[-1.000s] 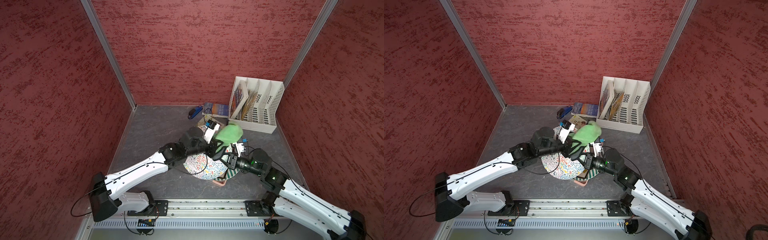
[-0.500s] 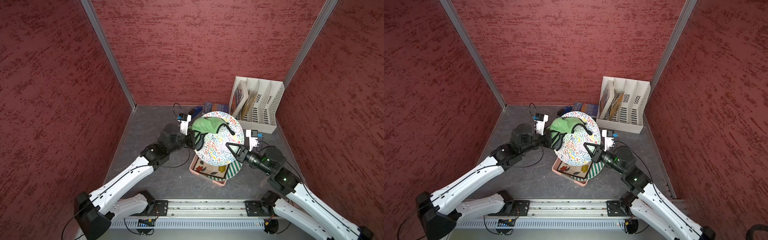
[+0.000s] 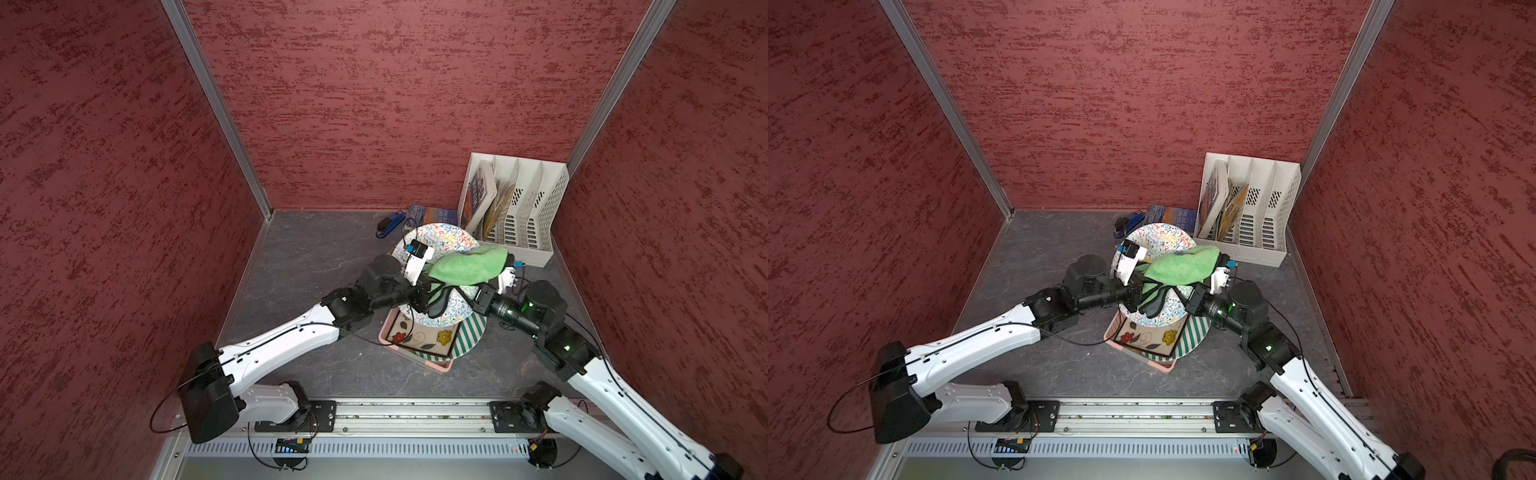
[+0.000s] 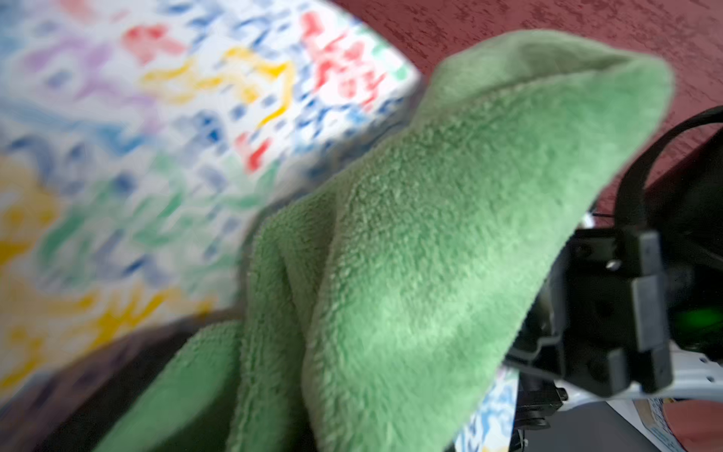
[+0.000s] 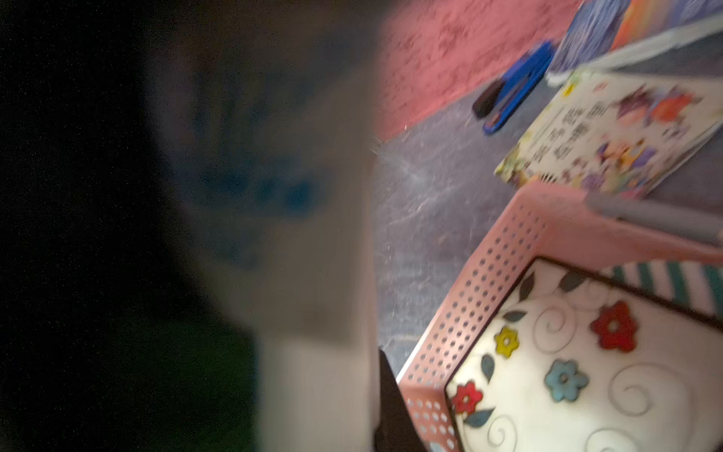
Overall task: Wipe the wet plate dry
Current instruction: Wipe the plate with towel.
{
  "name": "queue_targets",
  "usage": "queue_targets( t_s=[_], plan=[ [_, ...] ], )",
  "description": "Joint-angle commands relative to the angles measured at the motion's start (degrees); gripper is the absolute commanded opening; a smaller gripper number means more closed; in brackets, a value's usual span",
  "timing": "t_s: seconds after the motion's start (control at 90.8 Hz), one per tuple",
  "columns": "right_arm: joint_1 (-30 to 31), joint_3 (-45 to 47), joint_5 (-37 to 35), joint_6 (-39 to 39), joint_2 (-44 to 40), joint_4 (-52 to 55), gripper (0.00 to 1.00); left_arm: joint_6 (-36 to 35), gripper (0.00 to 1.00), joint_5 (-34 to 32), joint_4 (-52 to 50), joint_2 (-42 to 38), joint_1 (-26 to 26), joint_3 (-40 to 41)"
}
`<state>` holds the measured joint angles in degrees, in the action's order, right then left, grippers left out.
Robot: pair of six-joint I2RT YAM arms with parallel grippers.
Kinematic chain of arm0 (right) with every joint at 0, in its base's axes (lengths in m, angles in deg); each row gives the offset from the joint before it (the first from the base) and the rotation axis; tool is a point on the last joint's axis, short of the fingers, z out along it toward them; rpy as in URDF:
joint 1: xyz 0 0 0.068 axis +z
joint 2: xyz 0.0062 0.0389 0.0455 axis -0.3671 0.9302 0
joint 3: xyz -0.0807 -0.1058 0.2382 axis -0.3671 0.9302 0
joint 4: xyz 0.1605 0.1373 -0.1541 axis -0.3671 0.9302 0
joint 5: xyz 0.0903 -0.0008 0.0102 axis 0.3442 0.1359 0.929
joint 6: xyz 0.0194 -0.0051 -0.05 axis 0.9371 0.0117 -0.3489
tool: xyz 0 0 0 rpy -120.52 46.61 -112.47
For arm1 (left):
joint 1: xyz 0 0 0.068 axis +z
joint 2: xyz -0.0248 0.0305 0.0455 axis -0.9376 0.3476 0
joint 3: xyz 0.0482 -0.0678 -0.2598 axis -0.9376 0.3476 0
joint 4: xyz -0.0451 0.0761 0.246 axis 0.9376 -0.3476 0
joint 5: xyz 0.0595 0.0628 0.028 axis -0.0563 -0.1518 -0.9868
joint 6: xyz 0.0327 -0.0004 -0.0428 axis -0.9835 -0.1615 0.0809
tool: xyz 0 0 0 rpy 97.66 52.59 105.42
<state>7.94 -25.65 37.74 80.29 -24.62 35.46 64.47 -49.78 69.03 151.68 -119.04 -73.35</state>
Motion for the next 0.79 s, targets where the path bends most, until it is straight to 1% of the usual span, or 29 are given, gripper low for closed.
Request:
queue_targets(
  t_s=[0.0, 0.033, 0.066, 0.11, 0.176, 0.209, 0.253, 0.286, 0.331, 0.364, 0.419, 0.496, 0.551, 0.628, 0.716, 0.749, 0.782],
  plan=[
    [-0.21, -4.02, 9.63, 2.26, -4.33, -19.51, 0.00, 6.75, 0.00, -9.55, -10.14, 0.08, 6.73, 4.38],
    [-0.21, -2.28, 11.95, 4.40, -4.49, -22.43, 0.00, 7.14, 0.00, -8.72, -10.15, -0.89, 8.25, 4.41],
    [-0.25, -1.24, 12.37, 5.60, -5.22, -23.41, 0.00, 6.95, 0.00, -7.68, -9.35, -2.28, 8.91, 4.64],
    [-0.28, -0.82, 9.83, 5.76, -6.85, -21.19, 0.00, 6.31, 0.00, -6.19, -6.27, -4.68, 9.29, 5.40],
    [-0.70, -1.35, 2.94, 5.14, -9.86, -16.74, 0.00, 7.19, 0.00, -2.81, -0.98, -9.24, 10.98, 7.09],
    [-1.20, -1.66, -0.29, 5.69, -10.81, -15.88, 0.00, 9.30, 0.00, 0.09, 2.03, -11.61, 12.81, 8.24],
    [-2.37, -1.64, -2.45, 7.50, -11.24, -17.41, 0.00, 12.79, 0.00, 5.32, 7.67, -14.04, 16.03, 9.97],
    [-3.38, -1.29, -2.85, 9.43, -11.01, -20.43, 0.00, 16.70, 0.00, 9.80, 13.23, -15.29, 18.63, 11.25],
    [-4.48, -0.62, -2.09, 12.65, -9.90, -26.55, 0.00, 20.77, 0.00, 14.86, 18.94, -15.63, 20.80, 11.83],
    [-4.99, 0.01, -1.22, 15.19, -8.50, -31.96, 0.00, 23.04, 0.00, 18.44, 23.76, -14.82, 21.75, 11.13],
    [-5.29, 0.61, 0.85, 18.65, -5.58, -42.14, 0.00, 26.31, 0.00, 23.30, 28.90, -12.73, 22.04, 9.14],
    [-5.35, 1.41, 2.85, 23.50, -1.44, -54.20, 0.00, 30.59, 0.00, 26.73, 35.58, -10.11, 22.20, 6.61],
    [-5.36, 1.45, 4.19, 26.04, 0.84, -59.82, 0.00, 33.33, 0.00, 28.77, 39.29, -8.36, 22.43, 4.55],
    [-5.31, 1.08, 6.02, 27.81, 3.60, -61.63, 0.00, 38.17, 0.00, 33.27, 47.93, -5.12, 21.96, 1.81],
    [-5.30, 1.11, 7.56, 29.11, 6.23, -62.76, 0.00, 44.68, 0.00, 37.34, 63.20, -1.97, 20.97, -0.91],
    [-5.32, 0.65, 8.94, 29.67, 7.55, -63.62, 0.00, 46.31, 0.00, 38.16, 66.65, -0.93, 20.69, -1.86],
    [-5.26, -0.38, 11.01, 30.32, 8.76, -64.42, 0.00, 46.61, 0.00, 38.55, 67.86, -0.26, 20.40, -2.93]
  ],
)
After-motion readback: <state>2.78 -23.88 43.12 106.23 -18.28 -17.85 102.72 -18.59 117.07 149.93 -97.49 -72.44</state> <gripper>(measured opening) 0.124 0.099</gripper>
